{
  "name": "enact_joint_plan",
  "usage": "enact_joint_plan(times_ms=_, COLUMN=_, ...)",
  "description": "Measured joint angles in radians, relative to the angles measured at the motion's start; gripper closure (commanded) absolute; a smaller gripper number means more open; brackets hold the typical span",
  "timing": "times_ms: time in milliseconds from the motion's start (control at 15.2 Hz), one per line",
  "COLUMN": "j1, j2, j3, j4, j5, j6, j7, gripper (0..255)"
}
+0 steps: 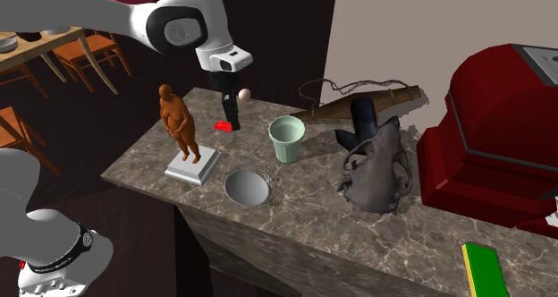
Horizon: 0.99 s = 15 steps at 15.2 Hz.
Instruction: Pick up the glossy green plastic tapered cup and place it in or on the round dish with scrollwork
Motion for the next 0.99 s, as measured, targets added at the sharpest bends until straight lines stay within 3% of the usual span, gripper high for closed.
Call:
enact_joint_plan(times_ms=396, j1=0.027, j2=0.255, j3=0.026, j4=0.205, j5=-0.136, j6=0.020, j7=0.155, gripper=0)
enact_joint_plan(times_ms=990, j1=0.133, j2=0.626, j3=-0.013, j4=0.608, j5=-0.292, j6=-0.047, j7=0.289, gripper=0)
